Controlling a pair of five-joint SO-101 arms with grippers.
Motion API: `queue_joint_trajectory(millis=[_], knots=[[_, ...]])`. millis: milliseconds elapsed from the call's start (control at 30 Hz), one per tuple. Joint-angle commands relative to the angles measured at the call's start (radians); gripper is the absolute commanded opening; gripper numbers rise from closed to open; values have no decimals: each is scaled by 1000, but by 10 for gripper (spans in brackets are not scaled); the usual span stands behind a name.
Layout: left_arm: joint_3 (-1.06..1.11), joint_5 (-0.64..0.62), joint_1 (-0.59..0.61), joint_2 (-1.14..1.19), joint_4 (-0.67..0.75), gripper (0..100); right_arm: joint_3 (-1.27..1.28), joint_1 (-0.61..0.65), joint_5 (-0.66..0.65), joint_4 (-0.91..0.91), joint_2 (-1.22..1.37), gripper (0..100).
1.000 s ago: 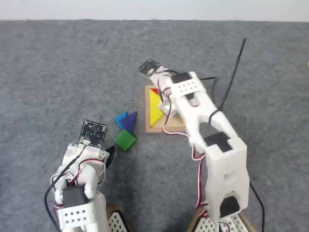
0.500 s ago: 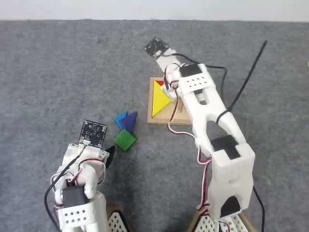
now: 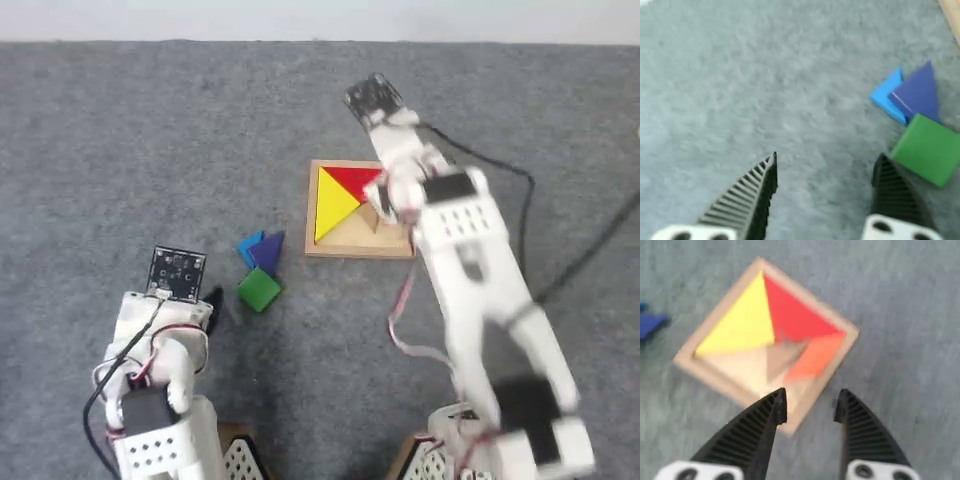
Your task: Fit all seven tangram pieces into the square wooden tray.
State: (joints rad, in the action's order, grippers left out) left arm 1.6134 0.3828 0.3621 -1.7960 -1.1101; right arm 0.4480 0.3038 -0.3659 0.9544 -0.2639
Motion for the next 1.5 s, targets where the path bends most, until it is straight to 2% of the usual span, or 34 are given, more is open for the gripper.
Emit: queue_joint_trajectory(millis=[0,67,200,333,467,533,633,733,833,1000,1233,1467], knots=[[-99,81,9,-17,-44,218,256,-45,6,-18,-246,19],[-143,126,8,-17,-94,203,373,-76,-5,-15,-341,18],[-243,129,-6,80,-138,239,569,-153,-6,-18,-512,5],[-423,130,-35,407,-157,265,700,-248,-3,-38,-639,8],[-665,127,-170,806,-262,265,773,-335,0,-30,-717,8],[-730,112,-245,961,-270,265,796,-380,0,-31,-733,8],[-746,61,-350,1132,-180,269,807,-447,0,-39,-736,8],[-750,12,-404,1274,-68,275,830,-458,0,-61,-736,8],[-759,0,-405,1398,14,308,852,-458,-2,-90,-736,8],[-786,-6,-404,1554,107,310,852,-456,-2,-93,-736,8],[-832,41,-342,1699,152,305,853,-456,-2,-94,-734,8],[-834,57,-348,1732,153,121,853,-456,-2,-96,-734,8]])
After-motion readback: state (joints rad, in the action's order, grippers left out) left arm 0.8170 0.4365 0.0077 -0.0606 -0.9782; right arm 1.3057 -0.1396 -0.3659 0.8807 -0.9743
